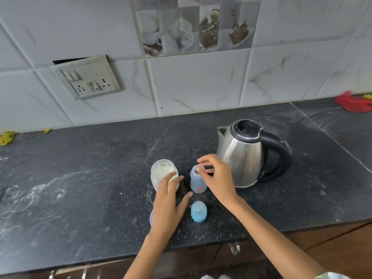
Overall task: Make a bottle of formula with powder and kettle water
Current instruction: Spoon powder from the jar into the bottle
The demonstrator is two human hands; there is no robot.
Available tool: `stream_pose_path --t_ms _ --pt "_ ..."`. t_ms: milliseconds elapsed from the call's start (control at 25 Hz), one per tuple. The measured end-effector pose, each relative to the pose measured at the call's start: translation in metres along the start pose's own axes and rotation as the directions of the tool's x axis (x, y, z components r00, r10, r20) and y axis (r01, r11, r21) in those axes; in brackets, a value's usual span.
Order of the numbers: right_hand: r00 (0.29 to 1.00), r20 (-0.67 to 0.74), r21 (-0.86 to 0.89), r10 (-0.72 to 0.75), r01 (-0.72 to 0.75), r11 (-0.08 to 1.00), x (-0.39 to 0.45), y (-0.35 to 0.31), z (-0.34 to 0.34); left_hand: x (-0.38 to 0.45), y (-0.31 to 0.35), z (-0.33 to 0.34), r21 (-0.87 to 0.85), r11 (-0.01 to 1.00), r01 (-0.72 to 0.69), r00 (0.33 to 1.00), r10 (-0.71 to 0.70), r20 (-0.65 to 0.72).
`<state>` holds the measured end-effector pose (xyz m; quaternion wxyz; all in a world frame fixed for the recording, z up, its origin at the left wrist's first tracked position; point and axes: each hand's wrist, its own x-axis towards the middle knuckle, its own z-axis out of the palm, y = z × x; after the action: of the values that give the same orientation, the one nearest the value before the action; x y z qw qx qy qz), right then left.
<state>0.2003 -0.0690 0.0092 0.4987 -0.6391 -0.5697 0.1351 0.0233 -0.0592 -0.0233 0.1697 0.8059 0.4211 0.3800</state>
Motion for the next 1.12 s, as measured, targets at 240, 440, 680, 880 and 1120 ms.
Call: stream_pose_path --t_ms 240,440,680,880,1120 --pt "0.956 0.286 -0.054 -0.073 0.092 0.994 0.044 -0.027 0.030 0.032 -0.031 -0.013 -0.090 0.889 0.449 0.890 -0.454 -0.037" --pt "0.875 0.484 -0.323 -0.033 0.213 0.922 0.052 -0.042 0.047 0.042 -0.046 -0.010 -0.152 0.851 0.503 0.864 -0.498 0.068" --pt "0.773 0.608 -0.648 0.182 0.350 0.676 0.048 -0.048 0.050 0.030 -0.035 0.004 -0.136 0.913 0.384 0.923 -0.374 0.096" --pt "0.779 0.610 -0.651 0.144 0.390 0.652 0.042 -0.048 0.041 0.025 -0.033 0.004 -0.107 0.935 0.340 0.940 -0.334 0.064" --pt "0.606 0.790 -0.549 0.094 0.630 0.549 0.042 -0.061 0.022 0.025 -0.032 -0.002 -0.118 0.938 0.325 0.946 -0.320 0.055"
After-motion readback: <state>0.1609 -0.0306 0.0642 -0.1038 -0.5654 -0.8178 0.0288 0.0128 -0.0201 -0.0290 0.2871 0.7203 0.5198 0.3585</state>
